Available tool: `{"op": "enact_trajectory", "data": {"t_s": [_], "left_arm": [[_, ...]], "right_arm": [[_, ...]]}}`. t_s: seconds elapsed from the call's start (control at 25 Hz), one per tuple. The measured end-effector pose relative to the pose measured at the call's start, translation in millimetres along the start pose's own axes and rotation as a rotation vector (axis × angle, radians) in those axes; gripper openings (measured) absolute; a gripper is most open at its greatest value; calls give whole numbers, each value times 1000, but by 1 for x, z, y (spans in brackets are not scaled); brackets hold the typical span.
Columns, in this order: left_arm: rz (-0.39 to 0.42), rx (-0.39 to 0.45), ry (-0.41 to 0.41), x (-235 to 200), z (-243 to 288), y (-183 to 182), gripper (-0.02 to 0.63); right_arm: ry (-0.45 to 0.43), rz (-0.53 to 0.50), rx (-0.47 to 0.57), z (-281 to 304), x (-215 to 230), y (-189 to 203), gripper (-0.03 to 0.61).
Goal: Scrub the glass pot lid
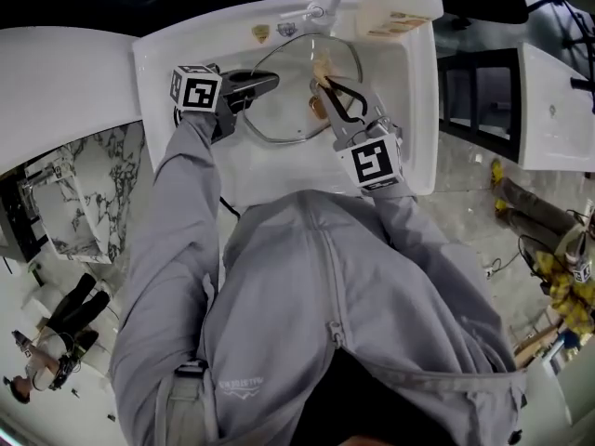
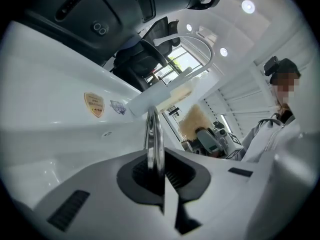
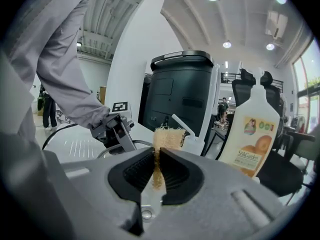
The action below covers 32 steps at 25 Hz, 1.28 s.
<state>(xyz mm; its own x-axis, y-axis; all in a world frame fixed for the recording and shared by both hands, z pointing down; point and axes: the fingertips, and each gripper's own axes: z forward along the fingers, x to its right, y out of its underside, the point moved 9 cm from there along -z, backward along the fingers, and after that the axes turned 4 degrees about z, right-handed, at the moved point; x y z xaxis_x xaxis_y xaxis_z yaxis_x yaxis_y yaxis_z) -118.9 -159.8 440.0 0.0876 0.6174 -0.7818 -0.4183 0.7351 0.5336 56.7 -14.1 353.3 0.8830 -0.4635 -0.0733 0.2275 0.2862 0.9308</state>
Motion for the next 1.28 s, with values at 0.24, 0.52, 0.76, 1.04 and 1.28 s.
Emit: {"op": "enact_trajectory", "data": {"t_s": [0.24, 0.52, 0.76, 1.04, 1.28], "left_arm": [[7, -4, 58, -19, 8, 3, 20], [133, 24, 12, -25, 9, 4, 68], [233, 20, -160, -25, -9, 11, 152], [292, -86, -253, -20, -25, 11, 153], [307, -149, -333, -14, -50, 14, 72]], "right_arm": [[-29, -170, -120, 36, -5, -2, 29], [-54, -455, -300, 86, -24, 10, 29], [-44, -606, -387, 107, -36, 17, 29], [-30, -710, -428, 127, -46, 19, 29], [-38, -814, -433, 134, -63, 21, 29]]}}
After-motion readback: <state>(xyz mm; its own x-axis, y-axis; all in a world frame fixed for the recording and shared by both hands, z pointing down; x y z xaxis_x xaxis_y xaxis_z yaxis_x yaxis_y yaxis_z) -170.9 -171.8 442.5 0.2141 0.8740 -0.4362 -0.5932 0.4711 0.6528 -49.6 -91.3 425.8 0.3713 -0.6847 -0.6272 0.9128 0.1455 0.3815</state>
